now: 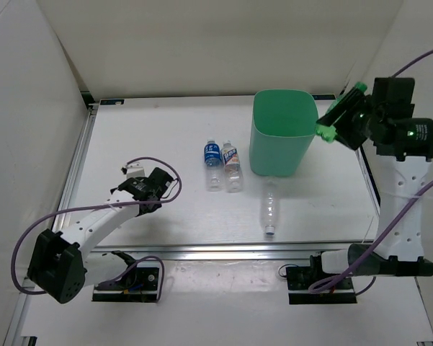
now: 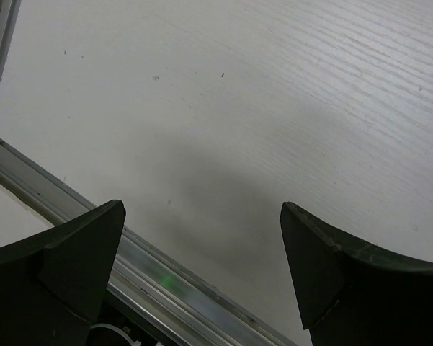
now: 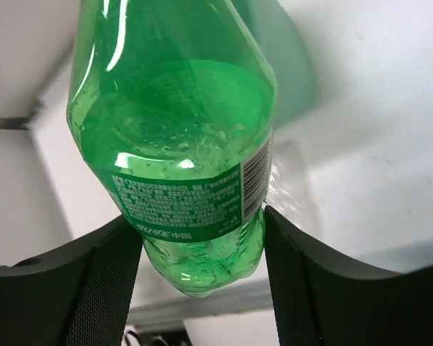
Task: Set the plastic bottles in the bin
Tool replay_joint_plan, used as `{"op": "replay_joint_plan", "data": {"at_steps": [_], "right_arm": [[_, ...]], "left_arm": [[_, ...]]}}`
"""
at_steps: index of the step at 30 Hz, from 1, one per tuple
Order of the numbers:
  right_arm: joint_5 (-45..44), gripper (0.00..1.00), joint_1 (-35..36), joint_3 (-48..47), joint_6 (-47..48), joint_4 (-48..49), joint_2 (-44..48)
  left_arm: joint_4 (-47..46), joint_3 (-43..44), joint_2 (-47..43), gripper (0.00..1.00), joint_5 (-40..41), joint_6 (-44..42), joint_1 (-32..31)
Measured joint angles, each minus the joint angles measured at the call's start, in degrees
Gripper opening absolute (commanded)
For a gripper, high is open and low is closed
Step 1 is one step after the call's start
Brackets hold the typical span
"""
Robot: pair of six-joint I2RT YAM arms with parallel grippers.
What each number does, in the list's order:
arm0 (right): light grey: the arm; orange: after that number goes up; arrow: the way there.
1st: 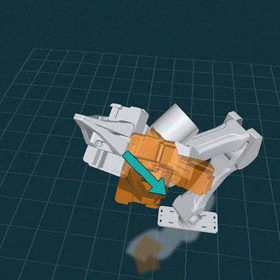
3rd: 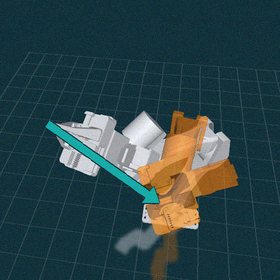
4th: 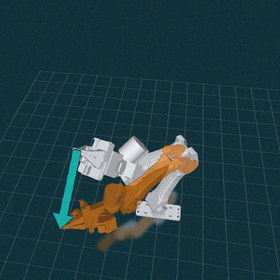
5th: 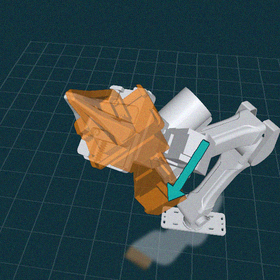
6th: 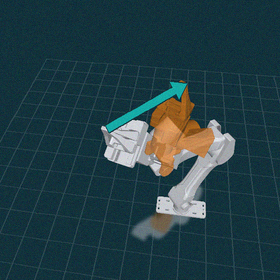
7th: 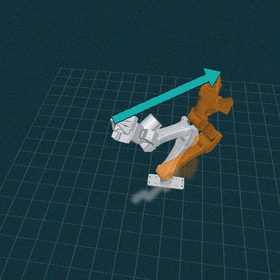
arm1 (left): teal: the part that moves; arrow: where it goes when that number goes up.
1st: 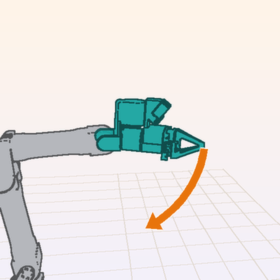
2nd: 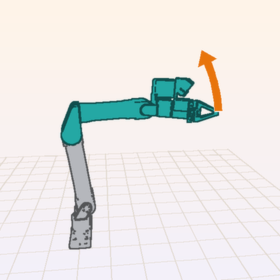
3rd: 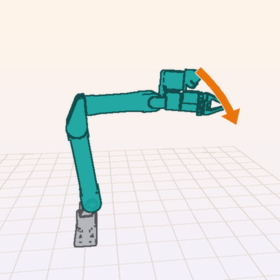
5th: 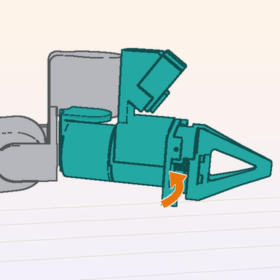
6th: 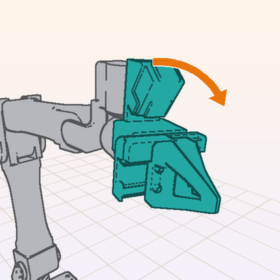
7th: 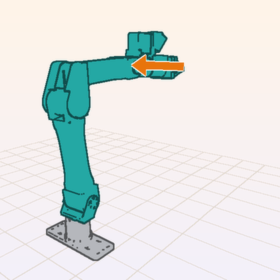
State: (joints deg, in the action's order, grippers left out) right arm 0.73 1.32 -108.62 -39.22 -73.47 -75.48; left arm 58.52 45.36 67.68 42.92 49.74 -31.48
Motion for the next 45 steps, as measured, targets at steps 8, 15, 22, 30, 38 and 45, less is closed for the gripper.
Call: {"op": "replay_joint_plan", "data": {"at_steps": [8,15,22,30,38,45], "right_arm": [[7.5,0.36,1.8,-16.8,0.0,4.8,-17.7],[12.6,0.75,2.7,-15.6,1.1,6.8,-29.1],[18.1,1.0,2.1,-20.7,3.8,7.6,-29.0],[17.0,1.0,-0.2,-15.4,5.4,8.9,-21.7],[10.0,1.0,5.9,18.2,9.4,12.0,2.9],[3.7,1.0,16.6,43.4,10.6,12.7,13.4]], "left_arm": [[1.9,1.9,3.8,1.0,0.4,1.0,0.0],[10.1,12.1,13.0,1.0,3.8,5.4,0.0],[16.3,18.1,21.5,1.0,6.3,12.4,0.0],[18.0,19.9,21.2,1.0,7.1,14.1,0.0],[16.5,19.9,20.3,1.0,4.9,12.5,0.0],[13.7,20.8,19.3,1.0,3.2,10.9,0.0]]}}
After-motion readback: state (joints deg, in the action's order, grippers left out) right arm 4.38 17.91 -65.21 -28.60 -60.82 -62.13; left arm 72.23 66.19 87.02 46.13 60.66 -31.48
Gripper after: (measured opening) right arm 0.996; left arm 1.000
